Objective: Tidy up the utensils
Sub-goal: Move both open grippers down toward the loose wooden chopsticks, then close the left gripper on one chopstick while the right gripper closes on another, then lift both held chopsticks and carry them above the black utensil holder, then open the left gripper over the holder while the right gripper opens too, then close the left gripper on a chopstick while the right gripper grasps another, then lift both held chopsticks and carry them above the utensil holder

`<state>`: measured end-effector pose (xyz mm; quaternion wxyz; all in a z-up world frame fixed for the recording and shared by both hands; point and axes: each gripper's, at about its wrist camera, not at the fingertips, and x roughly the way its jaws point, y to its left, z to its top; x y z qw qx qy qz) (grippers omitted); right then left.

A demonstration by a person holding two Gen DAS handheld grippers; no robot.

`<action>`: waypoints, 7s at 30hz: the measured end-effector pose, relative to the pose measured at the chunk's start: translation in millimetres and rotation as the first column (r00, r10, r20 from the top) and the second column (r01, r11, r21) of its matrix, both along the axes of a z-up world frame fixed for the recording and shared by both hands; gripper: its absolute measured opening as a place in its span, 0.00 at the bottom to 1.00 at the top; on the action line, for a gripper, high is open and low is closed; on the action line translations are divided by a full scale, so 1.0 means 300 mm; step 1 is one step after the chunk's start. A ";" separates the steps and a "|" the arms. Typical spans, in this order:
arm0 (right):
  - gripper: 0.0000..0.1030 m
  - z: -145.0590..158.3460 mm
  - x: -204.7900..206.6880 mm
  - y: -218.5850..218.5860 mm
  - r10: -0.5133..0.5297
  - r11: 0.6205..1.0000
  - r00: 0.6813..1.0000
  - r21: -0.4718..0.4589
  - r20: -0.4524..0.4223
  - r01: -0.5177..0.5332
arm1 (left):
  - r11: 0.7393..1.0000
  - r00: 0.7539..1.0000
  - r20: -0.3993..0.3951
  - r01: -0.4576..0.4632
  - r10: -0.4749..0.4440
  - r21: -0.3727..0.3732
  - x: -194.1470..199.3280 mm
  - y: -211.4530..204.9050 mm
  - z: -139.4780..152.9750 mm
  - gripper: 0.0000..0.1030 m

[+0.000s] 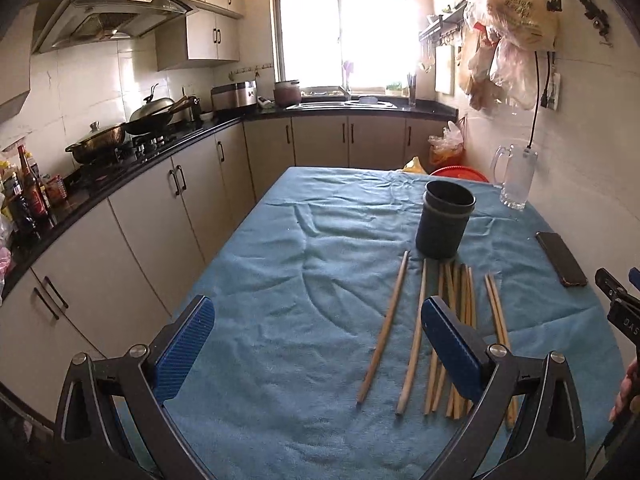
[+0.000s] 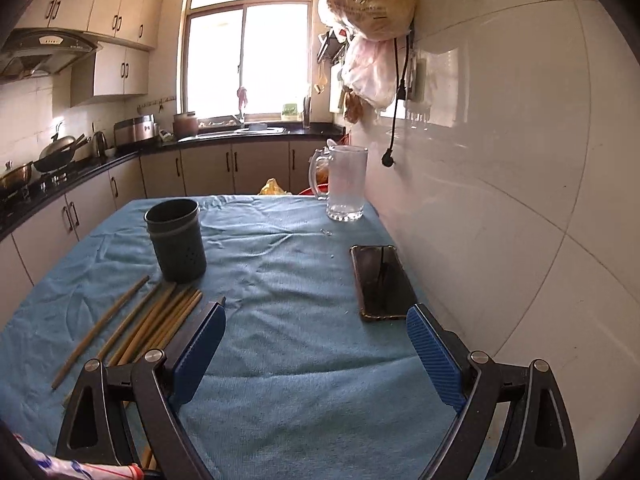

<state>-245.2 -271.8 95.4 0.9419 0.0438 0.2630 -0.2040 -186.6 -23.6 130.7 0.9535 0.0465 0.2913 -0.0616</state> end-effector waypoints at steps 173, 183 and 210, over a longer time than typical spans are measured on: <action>0.09 -0.282 0.604 0.034 0.399 0.891 0.832 0.377 -0.385 -0.253 | 0.947 0.818 -0.485 0.311 -0.309 -0.079 0.680 -0.447 -0.366 0.06; 0.08 -0.280 0.681 0.102 0.346 0.929 0.825 0.284 -0.446 -0.236 | 0.948 0.823 -0.480 0.312 -0.305 -0.067 0.705 -0.484 -0.370 0.05; 0.05 0.210 0.159 0.067 0.324 0.920 0.942 0.203 0.090 -0.336 | 0.929 0.948 -0.021 0.308 -0.319 -0.205 0.122 -0.219 0.196 0.05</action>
